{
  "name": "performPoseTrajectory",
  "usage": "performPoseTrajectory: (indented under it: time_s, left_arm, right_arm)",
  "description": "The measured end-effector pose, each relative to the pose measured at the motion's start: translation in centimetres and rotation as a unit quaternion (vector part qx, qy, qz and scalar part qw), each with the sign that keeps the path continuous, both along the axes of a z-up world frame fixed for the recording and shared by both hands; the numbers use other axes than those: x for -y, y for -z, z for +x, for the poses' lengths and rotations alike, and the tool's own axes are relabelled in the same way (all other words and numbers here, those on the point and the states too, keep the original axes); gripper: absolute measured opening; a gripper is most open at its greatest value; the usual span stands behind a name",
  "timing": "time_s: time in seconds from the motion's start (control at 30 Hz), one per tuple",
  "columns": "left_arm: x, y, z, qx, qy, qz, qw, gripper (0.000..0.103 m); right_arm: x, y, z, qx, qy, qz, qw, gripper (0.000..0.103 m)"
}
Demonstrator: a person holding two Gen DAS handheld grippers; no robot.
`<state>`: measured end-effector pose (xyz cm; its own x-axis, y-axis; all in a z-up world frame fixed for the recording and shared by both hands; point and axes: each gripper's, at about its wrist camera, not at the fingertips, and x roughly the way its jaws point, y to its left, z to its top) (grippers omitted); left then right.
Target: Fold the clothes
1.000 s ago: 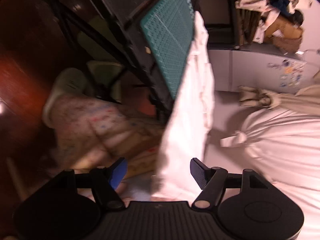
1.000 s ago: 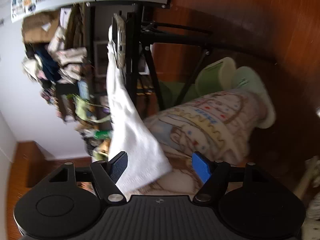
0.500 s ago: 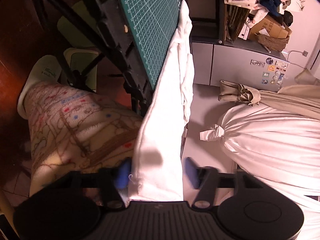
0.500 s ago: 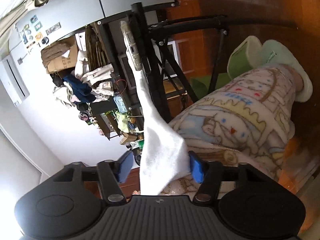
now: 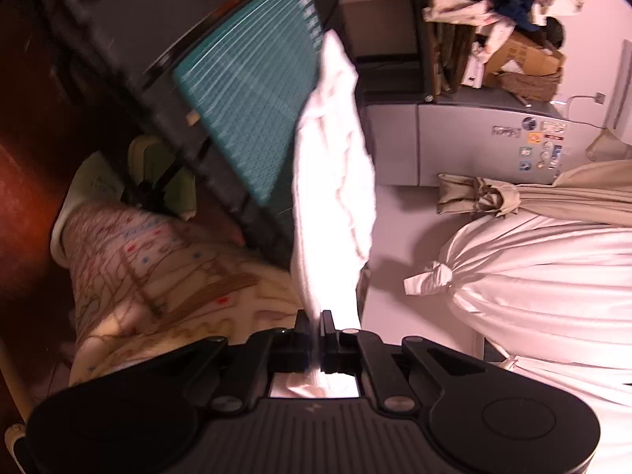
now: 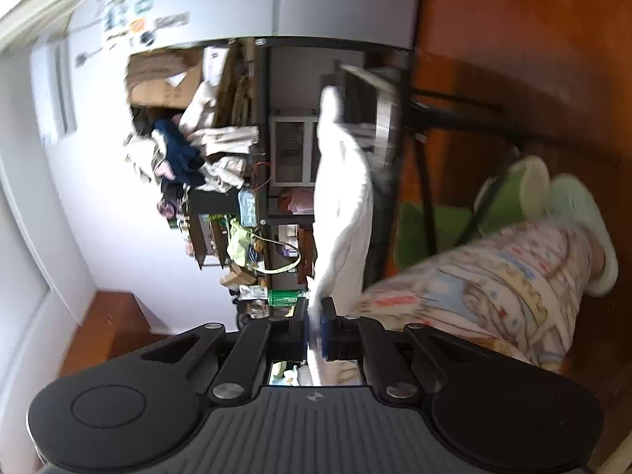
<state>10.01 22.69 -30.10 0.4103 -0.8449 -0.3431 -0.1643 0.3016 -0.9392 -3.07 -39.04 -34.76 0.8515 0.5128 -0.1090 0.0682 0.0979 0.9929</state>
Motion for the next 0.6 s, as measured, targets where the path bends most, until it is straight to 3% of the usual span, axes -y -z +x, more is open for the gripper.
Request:
performPoseTrajectory:
  time_s: [0.2,0.4,0.5,0.6]
  left_arm:
    - [-1.0,-4.0,-2.3,0.02,-0.007,-0.012,0.9997,0.003]
    - [-1.9,-5.3,-7.0,-0.008,-0.001,-0.017,0.9998,0.003]
    - [-1.8,-5.6,-6.6,-0.009,-0.016,-0.044,0.9989,0.003]
    - [-1.1,-6.2,-3.8,0.002,-0.028,-0.045,0.9986,0.003]
  right_arm:
    - [0.1,-4.9,-2.6,0.017,-0.006,-0.044,0.999,0.005]
    - [-0.6,-7.5,-7.5,-0.005,-0.019,-0.067,0.998,0.005]
    - [-0.6,-8.4,-8.0,-0.008,-0.016,-0.077,0.997,0.005]
    - [-0.5,-9.4,-5.0,0.003,-0.018,-0.086,0.996,0.005]
